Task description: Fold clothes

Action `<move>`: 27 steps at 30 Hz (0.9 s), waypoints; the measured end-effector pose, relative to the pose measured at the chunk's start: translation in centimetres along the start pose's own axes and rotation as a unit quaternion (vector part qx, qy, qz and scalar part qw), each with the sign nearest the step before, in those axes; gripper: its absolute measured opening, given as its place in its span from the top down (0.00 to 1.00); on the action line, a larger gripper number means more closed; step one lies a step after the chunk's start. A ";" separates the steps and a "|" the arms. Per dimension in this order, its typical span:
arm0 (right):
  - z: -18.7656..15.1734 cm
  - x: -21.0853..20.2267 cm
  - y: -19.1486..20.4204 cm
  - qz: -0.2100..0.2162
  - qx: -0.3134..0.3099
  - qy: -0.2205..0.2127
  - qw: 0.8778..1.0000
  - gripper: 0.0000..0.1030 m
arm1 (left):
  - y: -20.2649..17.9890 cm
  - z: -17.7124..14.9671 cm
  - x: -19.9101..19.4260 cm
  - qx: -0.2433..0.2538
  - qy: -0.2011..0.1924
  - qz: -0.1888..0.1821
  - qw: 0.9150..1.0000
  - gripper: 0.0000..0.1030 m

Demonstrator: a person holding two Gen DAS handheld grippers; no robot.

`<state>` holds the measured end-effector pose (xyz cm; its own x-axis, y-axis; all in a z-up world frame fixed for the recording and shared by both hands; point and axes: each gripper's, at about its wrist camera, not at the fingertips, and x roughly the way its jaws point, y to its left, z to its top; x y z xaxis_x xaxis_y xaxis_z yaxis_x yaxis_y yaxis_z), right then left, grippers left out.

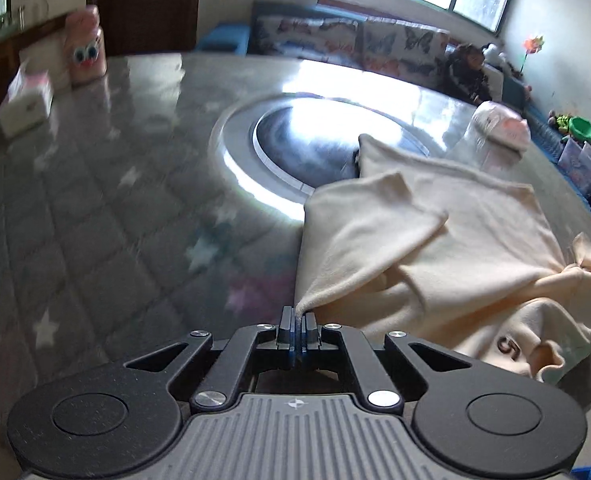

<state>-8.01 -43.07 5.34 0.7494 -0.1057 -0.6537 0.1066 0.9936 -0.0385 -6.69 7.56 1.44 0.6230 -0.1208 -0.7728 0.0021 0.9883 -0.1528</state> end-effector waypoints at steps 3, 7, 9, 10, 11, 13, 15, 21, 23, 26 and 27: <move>-1.7 0.1 -1.6 -0.007 0.006 0.037 0.999 0.77 | 0.3 -0.3 -0.8 0.010 0.003 0.000 1.000 0.74; -1.6 -1.5 -1.7 0.014 -0.028 0.042 0.999 0.73 | -0.2 0.3 -2.2 0.041 -0.018 -0.001 0.999 0.57; -1.2 -2.6 -1.7 0.028 -0.045 0.034 0.998 0.71 | -0.6 1.1 -2.7 0.049 -0.033 -0.003 0.998 0.51; -0.8 -3.1 -1.4 0.036 -0.053 0.029 0.997 0.70 | -0.7 1.5 -2.9 0.052 -0.039 -0.004 0.998 0.51; -0.4 -3.5 -0.8 0.045 -0.061 0.024 0.997 0.69 | -0.9 2.0 -2.9 0.054 -0.045 -0.003 0.998 0.51; 0.5 -4.0 -0.4 0.059 -0.068 0.011 0.996 0.65 | -1.2 3.2 -2.5 0.057 -0.054 -0.010 0.997 0.49; 1.7 -4.1 0.4 0.073 -0.073 -0.005 0.995 0.65 | -2.2 4.7 -1.7 0.064 -0.062 -0.019 0.996 0.49; 5.1 0.0 4.7 0.134 -0.104 -0.012 0.986 0.66 | -5.4 9.3 3.8 0.094 -0.070 -0.022 0.993 0.49; 6.2 2.5 6.3 0.150 -0.112 0.000 0.982 0.66 | -6.0 10.6 6.0 0.098 -0.062 -0.016 0.993 0.50; 7.2 6.2 8.0 0.152 -0.118 0.019 0.981 0.66 | -6.8 12.2 8.7 0.102 -0.051 -0.011 0.993 0.50; 7.5 7.4 8.3 0.150 -0.117 0.025 0.981 0.66 | -6.9 12.5 9.5 0.106 -0.048 -0.009 0.993 0.50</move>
